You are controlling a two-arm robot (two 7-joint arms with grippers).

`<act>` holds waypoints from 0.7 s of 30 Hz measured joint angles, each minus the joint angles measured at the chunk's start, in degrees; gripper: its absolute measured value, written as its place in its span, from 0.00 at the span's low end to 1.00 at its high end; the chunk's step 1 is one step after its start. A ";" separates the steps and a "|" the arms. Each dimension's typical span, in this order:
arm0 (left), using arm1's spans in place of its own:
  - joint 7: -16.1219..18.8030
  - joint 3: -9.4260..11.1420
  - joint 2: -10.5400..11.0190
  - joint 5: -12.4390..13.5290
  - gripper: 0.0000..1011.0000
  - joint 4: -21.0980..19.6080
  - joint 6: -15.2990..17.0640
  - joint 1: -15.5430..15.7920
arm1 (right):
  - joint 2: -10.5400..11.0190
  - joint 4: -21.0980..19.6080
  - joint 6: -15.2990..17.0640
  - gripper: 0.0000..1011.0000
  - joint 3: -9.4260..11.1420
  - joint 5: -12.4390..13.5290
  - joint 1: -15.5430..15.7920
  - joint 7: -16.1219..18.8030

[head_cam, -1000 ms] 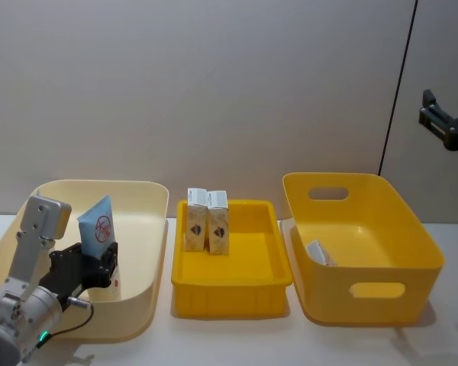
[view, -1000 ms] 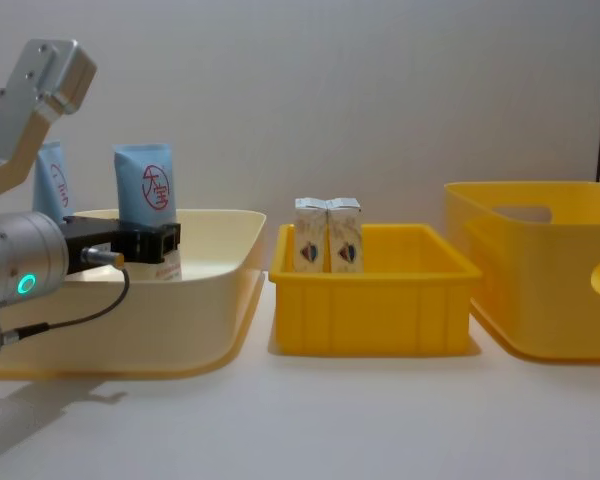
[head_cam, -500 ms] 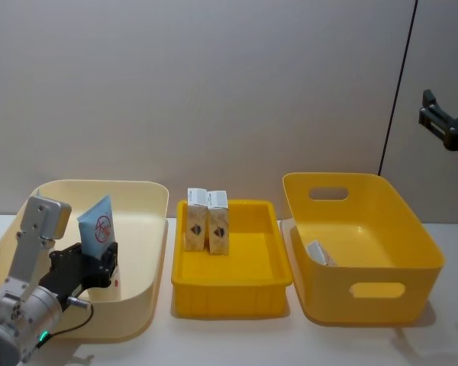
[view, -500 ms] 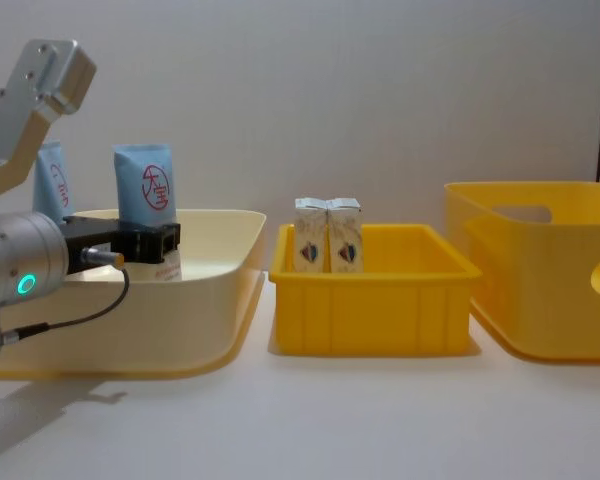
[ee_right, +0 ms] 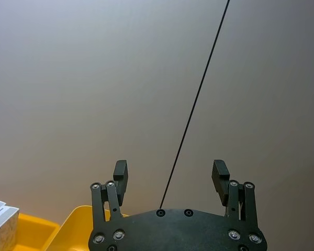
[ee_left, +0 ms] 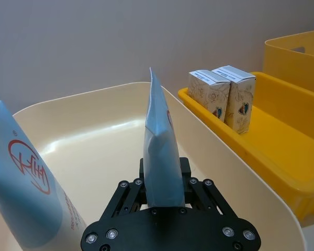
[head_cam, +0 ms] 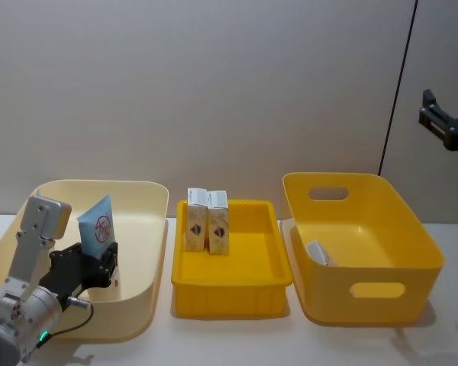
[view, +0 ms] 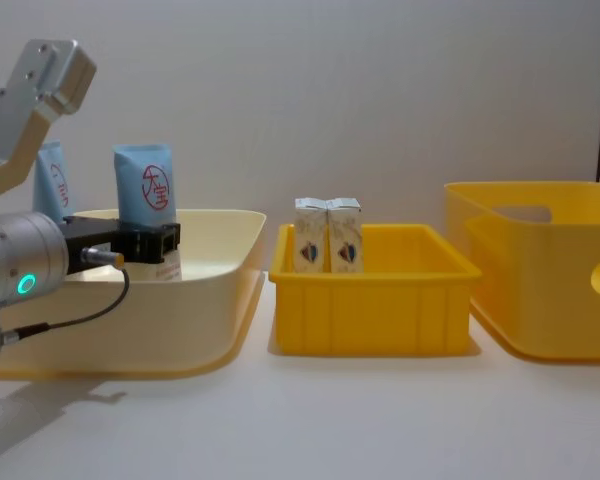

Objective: Bimanual collaborative sorting of washing and personal care products

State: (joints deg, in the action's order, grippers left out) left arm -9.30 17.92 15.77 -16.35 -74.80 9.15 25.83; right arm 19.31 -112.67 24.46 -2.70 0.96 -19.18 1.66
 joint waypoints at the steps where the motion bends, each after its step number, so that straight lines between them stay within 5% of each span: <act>1: -0.01 0.00 0.00 0.06 0.30 0.01 0.00 0.03 | 0.00 0.00 0.00 0.99 0.00 0.00 0.00 0.00; 21: 0.20 1.31 1.31 5.06 0.30 -1.21 -1.85 4.56 | 0.00 0.00 0.00 0.99 0.00 0.00 0.00 0.00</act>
State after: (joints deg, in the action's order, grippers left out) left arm -9.10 19.23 17.08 -11.29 -76.02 7.30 30.38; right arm 19.31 -112.67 24.47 -2.70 0.96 -19.18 1.66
